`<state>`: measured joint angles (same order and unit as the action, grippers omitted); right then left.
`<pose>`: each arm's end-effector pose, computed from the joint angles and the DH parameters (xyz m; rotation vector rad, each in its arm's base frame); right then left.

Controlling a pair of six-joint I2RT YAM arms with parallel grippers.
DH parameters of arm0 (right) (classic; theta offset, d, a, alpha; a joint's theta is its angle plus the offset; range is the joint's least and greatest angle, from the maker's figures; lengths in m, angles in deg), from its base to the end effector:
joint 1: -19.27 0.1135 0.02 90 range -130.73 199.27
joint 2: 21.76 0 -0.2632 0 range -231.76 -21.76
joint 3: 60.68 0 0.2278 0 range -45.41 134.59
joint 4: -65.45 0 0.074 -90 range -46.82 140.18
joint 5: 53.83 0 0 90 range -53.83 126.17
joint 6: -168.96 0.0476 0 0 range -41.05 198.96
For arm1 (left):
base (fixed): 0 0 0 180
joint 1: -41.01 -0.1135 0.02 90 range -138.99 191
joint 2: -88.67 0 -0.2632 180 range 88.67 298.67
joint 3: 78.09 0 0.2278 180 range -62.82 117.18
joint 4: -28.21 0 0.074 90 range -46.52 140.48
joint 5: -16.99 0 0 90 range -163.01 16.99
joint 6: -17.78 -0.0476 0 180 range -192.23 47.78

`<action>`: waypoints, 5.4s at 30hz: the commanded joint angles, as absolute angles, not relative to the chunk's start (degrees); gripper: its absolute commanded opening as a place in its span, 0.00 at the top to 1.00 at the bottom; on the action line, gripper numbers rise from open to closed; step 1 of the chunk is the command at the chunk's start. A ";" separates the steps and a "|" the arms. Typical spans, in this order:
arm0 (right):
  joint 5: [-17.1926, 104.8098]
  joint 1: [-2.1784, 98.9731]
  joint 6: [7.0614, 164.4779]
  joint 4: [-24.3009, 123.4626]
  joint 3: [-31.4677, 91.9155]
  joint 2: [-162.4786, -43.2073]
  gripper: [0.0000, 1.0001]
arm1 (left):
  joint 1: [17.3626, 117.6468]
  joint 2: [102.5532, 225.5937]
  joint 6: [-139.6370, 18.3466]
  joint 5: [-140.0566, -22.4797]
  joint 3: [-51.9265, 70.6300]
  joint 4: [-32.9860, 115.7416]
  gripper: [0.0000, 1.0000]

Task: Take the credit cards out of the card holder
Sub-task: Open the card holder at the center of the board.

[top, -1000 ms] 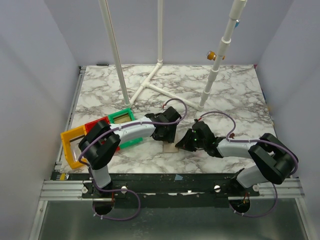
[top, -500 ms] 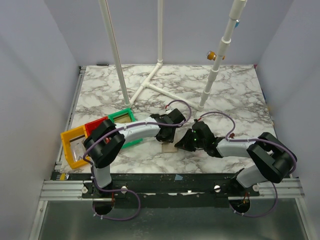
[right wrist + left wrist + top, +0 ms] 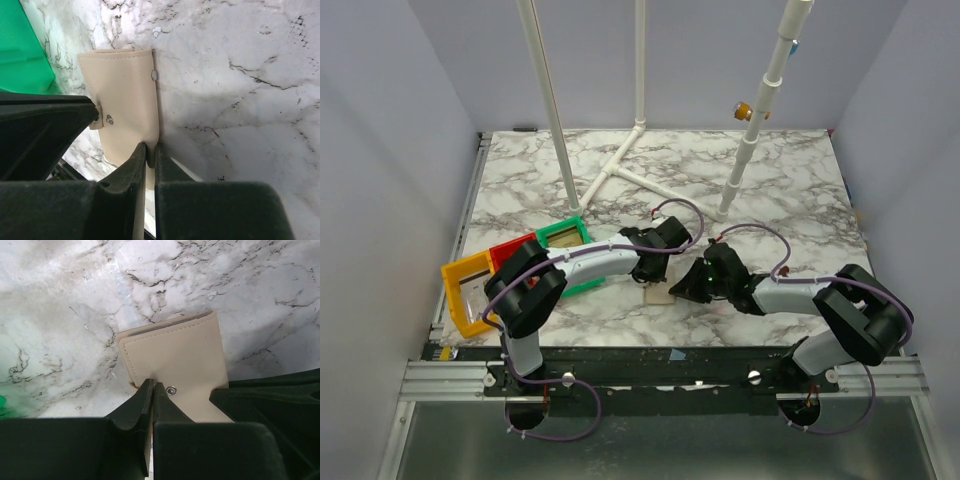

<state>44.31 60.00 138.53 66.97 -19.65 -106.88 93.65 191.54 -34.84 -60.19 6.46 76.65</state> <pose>0.1854 0.1685 0.1353 0.3378 2.5218 0.9736 0.2162 -0.2657 0.1878 0.2960 2.6782 -0.1778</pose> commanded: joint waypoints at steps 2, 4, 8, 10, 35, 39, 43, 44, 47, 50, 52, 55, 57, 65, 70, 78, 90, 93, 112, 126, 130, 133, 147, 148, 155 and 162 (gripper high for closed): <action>39.63 60.23 136.42 57.03 -20.42 -109.15 0.99 | 93.33 187.25 -36.19 -58.13 5.64 78.90 1.00; 39.27 60.22 135.40 55.99 -19.94 -108.39 0.99 | 92.83 185.57 -36.23 -58.61 4.77 78.78 1.00; 37.71 60.21 133.47 52.90 -17.92 -106.47 0.88 | 91.87 181.88 -36.06 -60.67 2.49 77.83 1.00; 36.85 60.26 132.31 50.80 -16.32 -105.47 0.79 | 91.35 180.13 -35.65 -62.02 1.19 77.16 1.00; 16.31 76.22 125.95 35.07 4.40 -111.32 0.19 | 82.17 173.42 -32.36 -76.53 -9.66 67.56 1.00; 12.39 78.75 125.33 32.25 8.59 -115.18 0.17 | 81.37 173.78 -32.28 -76.04 -12.10 66.76 1.00; 9.08 80.52 124.57 29.91 11.58 -117.55 0.16 | 81.12 174.14 -32.06 -75.27 -13.50 66.03 1.00; 8.22 80.88 124.50 29.13 12.31 -118.20 0.16 | 81.03 174.12 -31.98 -75.00 -13.67 66.04 1.00; 5.35 82.08 124.39 26.17 14.51 -120.14 0.16 | 80.62 174.25 -31.75 -74.22 -13.86 66.12 1.00; 2.48 83.63 123.91 24.05 16.35 -121.38 0.16 | 80.21 175.26 -31.54 -73.77 -13.52 66.72 1.00; 0.83 84.30 124.04 22.59 17.50 -122.24 0.15 | 79.95 175.81 -31.45 -73.49 -13.34 66.86 1.00; -0.18 84.84 124.24 21.71 17.95 -123.01 0.15 | 79.70 176.41 -31.53 -73.74 -13.17 66.65 1.00; -0.54 85.06 124.49 21.24 17.88 -123.12 0.15 | 79.60 176.64 -31.69 -73.80 -12.92 66.62 1.00; -2.31 85.54 125.73 19.54 17.44 -121.53 0.17 | 78.90 177.45 -32.28 -73.81 -11.94 66.77 1.00; -3.80 85.56 126.77 18.39 16.43 -118.80 0.22 | 78.72 178.03 -32.84 -73.88 -11.16 67.05 1.00; -5.00 85.58 128.63 16.87 14.73 -115.14 0.37 | 78.75 178.86 -33.38 -73.93 -10.26 67.37 1.00; -7.36 85.46 132.84 12.45 11.56 -111.39 0.57 | 78.67 179.26 -33.81 -73.88 -9.39 67.83 1.00; -7.91 85.44 134.17 11.51 10.14 -110.34 0.58 | 78.63 179.66 -33.97 -74.01 -8.87 67.91 1.00; -4.35 81.89 136.86 17.37 1.38 -109.65 0.51 | 78.69 178.99 -35.66 -74.47 -4.56 69.93 0.78; 3.48 77.59 133.77 24.25 -0.20 -109.25 0.48 | 78.72 171.84 -35.80 -78.69 -4.46 69.17 0.73; 3.81 77.63 133.07 22.25 2.37 -107.09 0.48 | 78.71 172.19 -35.32 -79.78 -5.14 68.51 0.80; 3.87 77.63 131.97 20.69 4.83 -105.22 0.47 | 78.69 172.89 -35.01 -79.88 -6.38 67.75 0.85; 5.99 77.89 122.74 19.99 15.85 -105.69 0.47 | 76.58 172.90 -33.39 -78.50 -10.21 66.39 0.93; 6.48 77.95 122.09 20.85 15.98 -106.72 0.47 | 76.51 172.72 -33.46 -78.46 -10.30 66.34 0.93; 8.31 77.91 116.00 27.50 16.69 -116.32 0.46 | 75.49 171.54 -33.56 -78.28 -10.87 67.04 0.94; 9.76 77.98 113.56 30.04 17.91 -120.46 0.37 | 74.52 171.02 -34.35 -78.72 -10.96 67.50 0.94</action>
<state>8.60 77.70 116.36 27.02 15.47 -119.30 75.24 172.70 -34.01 -78.24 -10.57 67.38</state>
